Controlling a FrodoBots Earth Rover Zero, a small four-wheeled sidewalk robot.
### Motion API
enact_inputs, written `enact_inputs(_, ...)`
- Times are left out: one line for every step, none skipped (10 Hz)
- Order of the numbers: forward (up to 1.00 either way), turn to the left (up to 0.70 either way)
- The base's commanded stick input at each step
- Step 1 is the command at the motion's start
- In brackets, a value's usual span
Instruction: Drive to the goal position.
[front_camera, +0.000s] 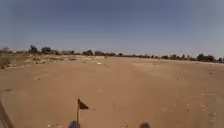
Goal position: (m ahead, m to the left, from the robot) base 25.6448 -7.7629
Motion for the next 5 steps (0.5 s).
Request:
enact_inputs(0.5,0.0)
enact_inputs(0.5,0.0)
enact_inputs(0.5,0.0)
enact_inputs(0.5,0.0)
enact_inputs(0.5,0.0)
